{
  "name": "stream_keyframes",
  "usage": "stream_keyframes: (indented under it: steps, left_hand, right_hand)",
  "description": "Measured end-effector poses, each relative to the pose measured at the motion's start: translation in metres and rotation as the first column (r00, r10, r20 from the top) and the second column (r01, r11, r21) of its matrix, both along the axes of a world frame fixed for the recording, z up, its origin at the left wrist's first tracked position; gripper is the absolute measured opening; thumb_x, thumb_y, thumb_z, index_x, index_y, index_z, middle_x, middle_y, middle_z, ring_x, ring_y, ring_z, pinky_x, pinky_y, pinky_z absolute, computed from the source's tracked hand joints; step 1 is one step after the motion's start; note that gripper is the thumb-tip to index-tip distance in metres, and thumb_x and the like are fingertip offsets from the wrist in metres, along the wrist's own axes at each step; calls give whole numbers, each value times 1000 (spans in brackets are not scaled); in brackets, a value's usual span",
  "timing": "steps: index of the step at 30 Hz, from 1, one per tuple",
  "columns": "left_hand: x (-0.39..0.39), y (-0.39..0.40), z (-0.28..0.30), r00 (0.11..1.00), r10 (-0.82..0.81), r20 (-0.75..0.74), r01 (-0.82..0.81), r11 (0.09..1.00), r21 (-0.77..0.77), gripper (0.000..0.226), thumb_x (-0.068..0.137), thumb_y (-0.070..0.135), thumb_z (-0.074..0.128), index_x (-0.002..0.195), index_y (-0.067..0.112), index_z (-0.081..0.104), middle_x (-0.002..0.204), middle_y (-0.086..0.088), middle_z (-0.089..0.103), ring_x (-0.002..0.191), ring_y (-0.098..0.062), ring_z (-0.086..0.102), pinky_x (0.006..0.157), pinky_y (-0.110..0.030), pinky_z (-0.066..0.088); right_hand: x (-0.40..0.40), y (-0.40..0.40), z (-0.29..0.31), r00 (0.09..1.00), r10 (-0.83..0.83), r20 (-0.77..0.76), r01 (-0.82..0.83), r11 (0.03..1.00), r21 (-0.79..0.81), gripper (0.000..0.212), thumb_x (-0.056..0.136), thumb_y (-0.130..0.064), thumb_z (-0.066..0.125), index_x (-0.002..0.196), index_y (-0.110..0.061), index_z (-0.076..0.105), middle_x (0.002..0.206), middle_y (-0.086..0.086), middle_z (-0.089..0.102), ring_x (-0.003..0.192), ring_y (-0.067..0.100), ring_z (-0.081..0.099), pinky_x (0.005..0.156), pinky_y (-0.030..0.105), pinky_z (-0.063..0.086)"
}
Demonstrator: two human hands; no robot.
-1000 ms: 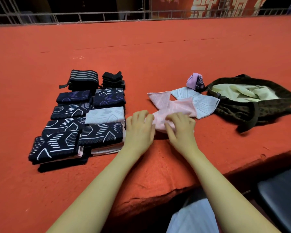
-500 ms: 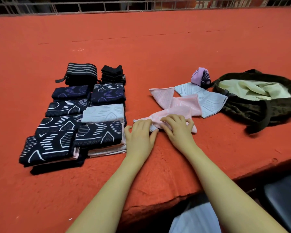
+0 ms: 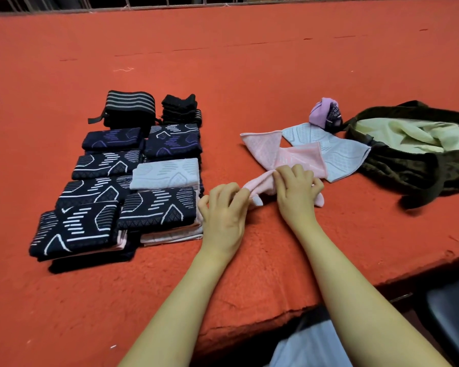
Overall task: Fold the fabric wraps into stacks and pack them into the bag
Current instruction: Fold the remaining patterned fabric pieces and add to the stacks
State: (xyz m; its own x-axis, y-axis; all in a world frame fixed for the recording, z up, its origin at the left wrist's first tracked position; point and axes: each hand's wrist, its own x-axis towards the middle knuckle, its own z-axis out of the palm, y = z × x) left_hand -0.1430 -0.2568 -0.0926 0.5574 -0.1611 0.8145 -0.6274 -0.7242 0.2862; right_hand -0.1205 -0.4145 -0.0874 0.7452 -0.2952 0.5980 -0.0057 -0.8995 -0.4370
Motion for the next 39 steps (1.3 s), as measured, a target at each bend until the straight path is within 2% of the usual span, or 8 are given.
stream_keyframes:
  steps: [3, 9, 15, 18, 22, 25, 32, 39]
  left_hand:
    - [-5, 2, 5, 999, -40, 6, 40, 998, -37, 24, 103, 38, 27, 105, 25, 46, 107, 8, 45, 99, -16, 46, 82, -32, 22]
    - [-9, 15, 18, 994, -80, -72, 80, 997, -3, 7, 92, 22, 42, 98, 22, 45, 103, 2, 55, 92, -19, 50, 78, -33, 26]
    - [-12, 4, 23, 970, 148, -191, -110, 975, 194, 41, 81, 51, 51, 88, 11, 59, 103, -9, 59, 87, -27, 49, 73, -38, 35]
    - [-10, 0, 22, 974, 166, -154, -126, 962, 241, 37, 76, 46, 52, 87, 13, 61, 106, -11, 60, 92, -27, 45, 75, -37, 31]
    - [-4, 1, 26, 994, 41, -101, -23, 984, 174, 23, 78, 33, 51, 79, 13, 61, 103, -7, 62, 98, -22, 43, 78, -36, 28]
    - [3, 8, 35, 997, 26, -79, -9, 976, 218, 21, 82, 31, 50, 77, 14, 62, 96, -4, 62, 94, -20, 46, 76, -35, 27]
    - [11, 16, 41, 977, 133, -164, -29, 853, 521, 35, 82, 43, 44, 77, 19, 69, 83, -1, 57, 81, -28, 54, 71, -35, 22]
    - [14, 15, 47, 950, 53, -308, 127, 836, 534, 20, 91, 37, 53, 94, 22, 65, 105, 5, 54, 104, -25, 44, 78, -32, 16]
  right_hand:
    - [-2, -4, 3, 1000, -13, 8, 13, 999, 49, 45, 90, -40, 28, 89, -15, 65, 83, 7, 53, 84, 30, 49, 78, 35, 18]
    - [-8, -1, 3, 999, 0, -32, 0, 1000, 18, 45, 88, -42, 27, 89, -17, 65, 87, 5, 52, 87, 28, 47, 79, 34, 17]
    - [-18, 0, 11, 999, -2, 44, 3, 1000, -23, 34, 89, -35, 35, 83, -16, 63, 83, 6, 54, 83, 29, 48, 76, 34, 17]
    - [-24, -3, 16, 997, -35, 66, 40, 996, -74, 28, 86, -31, 41, 83, -18, 65, 85, 5, 56, 84, 28, 48, 76, 34, 18]
    - [-38, 2, 18, 982, 163, 97, -155, 984, -86, 30, 84, -28, 45, 105, -20, 65, 106, 1, 59, 97, 18, 40, 81, 28, 17]
    - [-44, 8, 13, 950, 313, 8, -309, 941, -137, 33, 83, -36, 46, 109, -22, 61, 116, -6, 60, 105, 14, 42, 79, 25, 13]
    - [-23, 7, 11, 896, 268, -353, -332, 933, -135, 37, 101, -42, 30, 130, -37, 53, 141, -19, 44, 137, 8, 26, 101, 33, 1]
    - [-14, 4, 4, 825, 293, -483, -344, 939, -18, 35, 103, -39, 29, 134, -41, 46, 147, -20, 36, 142, 8, 15, 105, 37, -3]
